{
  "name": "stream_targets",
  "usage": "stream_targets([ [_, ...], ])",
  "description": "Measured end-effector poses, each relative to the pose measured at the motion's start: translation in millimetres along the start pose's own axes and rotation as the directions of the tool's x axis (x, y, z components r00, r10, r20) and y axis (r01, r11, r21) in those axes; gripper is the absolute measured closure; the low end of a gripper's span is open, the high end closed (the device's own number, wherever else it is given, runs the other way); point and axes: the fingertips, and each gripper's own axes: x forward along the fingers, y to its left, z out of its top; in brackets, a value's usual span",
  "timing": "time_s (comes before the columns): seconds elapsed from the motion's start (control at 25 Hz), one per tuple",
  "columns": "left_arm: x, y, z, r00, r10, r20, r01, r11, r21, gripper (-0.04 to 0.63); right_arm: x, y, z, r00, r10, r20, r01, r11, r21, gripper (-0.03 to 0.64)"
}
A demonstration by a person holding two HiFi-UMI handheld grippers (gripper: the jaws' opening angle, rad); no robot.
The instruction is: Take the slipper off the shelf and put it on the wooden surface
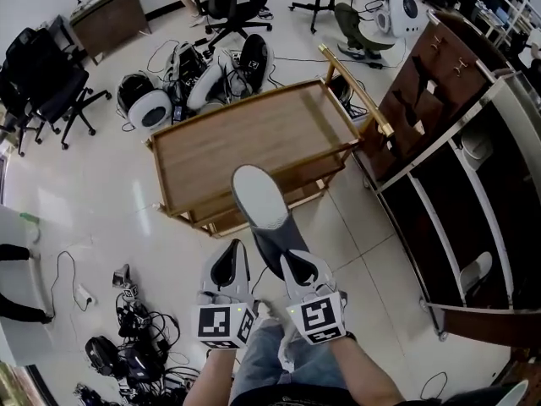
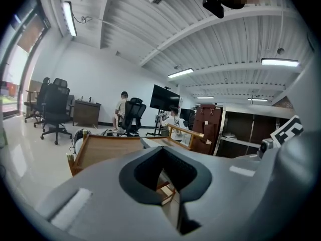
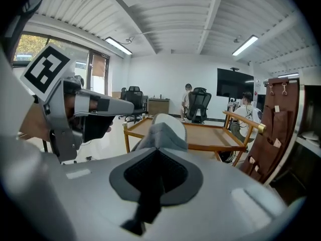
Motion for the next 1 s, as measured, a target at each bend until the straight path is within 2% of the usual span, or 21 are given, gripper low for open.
stream_targets([
  [0.28, 15.9, -7.5, -71.4, 0.999, 0.031, 0.011, -0.03, 0.999, -0.022, 0.591, 17.7, -10.0, -71.2, 1.0, 0.011, 0.007, -0.011, 1.0, -0.016, 0.603],
  [0.48, 24.1, -4.6, -126.9, 0.999, 0.042, 0.007, -0.042, 0.999, -0.01, 0.591, 34.8, -5.9, -128.8, 1.0, 0.027, 0.012, -0.027, 1.0, -0.009, 0.603],
  [1.0, 58.4, 41.5, -257.8, 0.997, 0.078, 0.022, -0.079, 0.996, 0.034, 0.591, 109.5, 14.8, -264.7, 0.998, 0.052, 0.036, -0.051, 0.999, -0.015, 0.603],
])
